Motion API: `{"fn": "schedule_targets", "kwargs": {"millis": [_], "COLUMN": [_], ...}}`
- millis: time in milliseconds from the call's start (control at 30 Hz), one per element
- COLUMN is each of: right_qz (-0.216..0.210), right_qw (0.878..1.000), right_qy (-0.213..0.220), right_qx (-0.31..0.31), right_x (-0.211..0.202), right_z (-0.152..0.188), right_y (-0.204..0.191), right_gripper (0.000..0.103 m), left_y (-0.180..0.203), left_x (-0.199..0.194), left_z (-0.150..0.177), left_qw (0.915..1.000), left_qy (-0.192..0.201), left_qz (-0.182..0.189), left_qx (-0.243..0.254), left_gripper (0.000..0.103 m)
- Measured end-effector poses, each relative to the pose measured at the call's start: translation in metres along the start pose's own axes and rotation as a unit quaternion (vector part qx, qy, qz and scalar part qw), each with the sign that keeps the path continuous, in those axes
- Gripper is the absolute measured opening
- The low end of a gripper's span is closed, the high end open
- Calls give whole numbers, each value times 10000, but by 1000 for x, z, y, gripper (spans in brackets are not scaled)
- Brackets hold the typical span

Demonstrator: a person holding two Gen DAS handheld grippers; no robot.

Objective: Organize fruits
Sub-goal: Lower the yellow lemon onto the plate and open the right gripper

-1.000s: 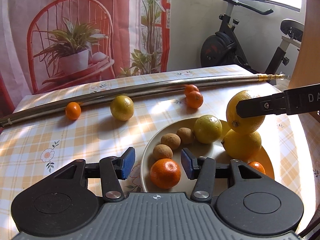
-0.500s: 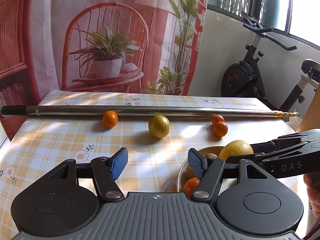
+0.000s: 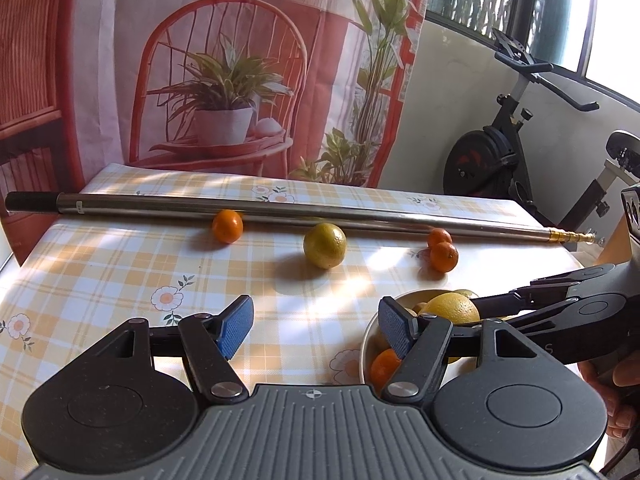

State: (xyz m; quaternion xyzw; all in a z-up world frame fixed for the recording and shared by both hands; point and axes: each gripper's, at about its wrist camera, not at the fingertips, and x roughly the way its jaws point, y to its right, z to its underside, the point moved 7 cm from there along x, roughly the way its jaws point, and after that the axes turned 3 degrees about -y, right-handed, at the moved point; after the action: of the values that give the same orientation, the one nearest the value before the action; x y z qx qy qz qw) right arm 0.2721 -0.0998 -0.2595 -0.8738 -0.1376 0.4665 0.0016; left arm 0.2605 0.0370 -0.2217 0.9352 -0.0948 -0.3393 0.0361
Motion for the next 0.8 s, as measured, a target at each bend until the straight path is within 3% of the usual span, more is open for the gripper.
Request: {"fn": "schedule_targets", "kwargs": {"millis": [400, 800], "right_qz": [43, 41], "right_qw": [9999, 9996], "right_qy": [-92, -143], "right_qx": [3, 244], "right_x": [-1, 1], "right_z": [3, 11], "right_y": [-3, 4], "right_gripper": [55, 56], "left_y": [-5, -3], "left_x": [-2, -2], "left_z": [0, 4], "left_qw": [9998, 9998], "left_qy": [-23, -68], "left_qz": [-106, -171], "left_qx": [-164, -86], "left_gripper": [73, 83]}}
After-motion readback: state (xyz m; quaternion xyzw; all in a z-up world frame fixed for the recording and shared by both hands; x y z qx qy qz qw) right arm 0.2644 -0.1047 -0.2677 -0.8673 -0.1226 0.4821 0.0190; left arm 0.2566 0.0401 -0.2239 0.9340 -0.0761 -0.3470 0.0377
